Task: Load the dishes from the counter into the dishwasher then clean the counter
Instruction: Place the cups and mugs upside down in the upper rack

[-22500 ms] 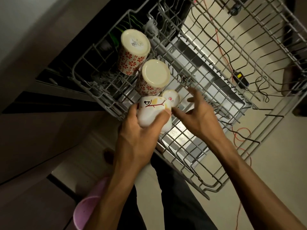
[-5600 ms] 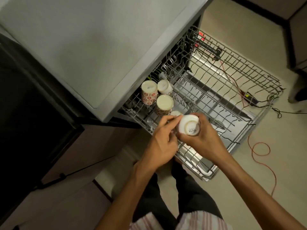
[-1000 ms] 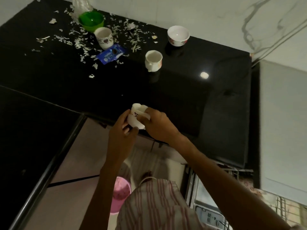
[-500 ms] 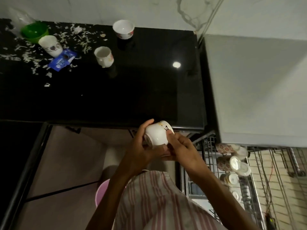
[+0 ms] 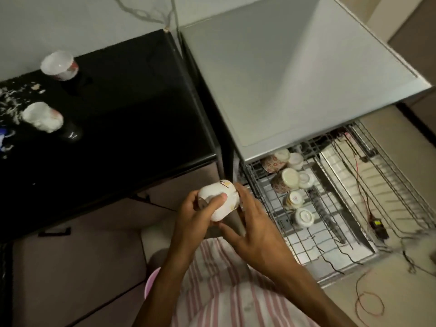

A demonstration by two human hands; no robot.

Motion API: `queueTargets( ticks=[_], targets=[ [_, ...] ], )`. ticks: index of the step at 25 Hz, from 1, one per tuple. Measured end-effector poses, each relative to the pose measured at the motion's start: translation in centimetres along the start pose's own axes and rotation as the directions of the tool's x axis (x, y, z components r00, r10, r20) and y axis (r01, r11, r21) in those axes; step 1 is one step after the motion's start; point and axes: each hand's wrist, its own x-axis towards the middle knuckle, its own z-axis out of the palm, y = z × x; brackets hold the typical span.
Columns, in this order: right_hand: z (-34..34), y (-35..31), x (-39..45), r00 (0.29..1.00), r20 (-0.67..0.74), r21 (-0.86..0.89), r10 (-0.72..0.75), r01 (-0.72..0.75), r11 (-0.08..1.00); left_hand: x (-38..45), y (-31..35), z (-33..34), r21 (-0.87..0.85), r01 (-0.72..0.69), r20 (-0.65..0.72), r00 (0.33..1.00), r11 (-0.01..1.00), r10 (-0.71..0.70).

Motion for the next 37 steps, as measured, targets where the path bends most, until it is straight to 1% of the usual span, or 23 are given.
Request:
queueTargets(
  ticks=[3, 5, 8, 11, 13, 16, 20, 24, 27, 31, 33, 35, 37],
  targets=[
    [-0.7, 1.7, -1.4, 0.996, -0.082, 0.045, 0.036, -0.033, 0.998, -1.3, 0.0, 3.6, 0.055, 0.017, 0.084, 0.996, 0.998, -0.022],
    [-1.5, 3.2, -2.0, 0.985, -0.155, 0.019, 0.07, -0.068, 0.998, -1.9, -0.7, 6.1, 0.138, 0.041, 0.12, 0.991, 0.99, -0.058],
    [-3.2, 6.2, -3.0, 0.962, -0.226, 0.033, 0.154, -0.151, 0.988, -2.2, -2.1, 9.3, 0.281, 0.02, 0.175, 0.982, 0.959, -0.072],
    [-5.1, 9.0, -4.0, 0.948, -0.249, 0.076, 0.197, -0.184, 0.98, -2.2, -2.9, 12.0, 0.357, 0.03, 0.239, 0.963, 0.934, -0.122],
    [-6.4, 10.8, -4.7, 0.934, -0.258, 0.14, 0.247, -0.217, 0.966, -1.8, -3.7, 14.0, 0.383, 0.025, 0.288, 0.947, 0.924, -0.145],
    [-7.8, 14.0, -4.8, 0.924, -0.221, 0.162, 0.311, -0.28, 0.946, -0.5, -5.4, 17.0, 0.411, 0.037, 0.315, 0.932, 0.911, -0.18],
    [-9.3, 19.3, -3.9, 0.931, -0.143, 0.061, 0.335, -0.329, 0.942, 2.2, -8.8, 20.8, 0.406, 0.114, 0.29, 0.925, 0.907, -0.246],
    [-10.2, 25.0, -2.0, 0.926, -0.189, -0.083, 0.328, -0.348, 0.934, 6.3, -12.6, 24.4, 0.457, 0.09, 0.336, 0.904, 0.885, -0.266],
    [-10.4, 28.9, -0.5, 0.913, -0.258, -0.091, 0.315, -0.348, 0.933, 9.6, -14.4, 26.3, 0.485, -0.014, 0.405, 0.89, 0.875, -0.211],
    [-9.5, 34.8, 2.4, 0.881, -0.36, -0.168, 0.308, -0.386, 0.907, 14.3, -16.5, 29.2, 0.558, -0.214, 0.492, 0.864, 0.802, -0.112],
    [-9.5, 37.1, 3.6, 0.883, -0.376, -0.208, 0.28, -0.375, 0.903, 16.1, -17.1, 30.6, 0.59, -0.322, 0.526, 0.849, 0.74, -0.051],
    [-9.8, 39.1, 4.6, 0.893, -0.362, -0.229, 0.266, -0.362, 0.903, 17.9, -18.1, 31.7, 0.617, -0.424, 0.561, 0.828, 0.663, 0.007],
    [-9.9, 40.3, 5.3, 0.907, -0.324, -0.241, 0.271, -0.355, 0.903, 19.0, -18.9, 32.3, 0.674, -0.504, 0.578, 0.815, 0.54, 0.038]
  ],
)
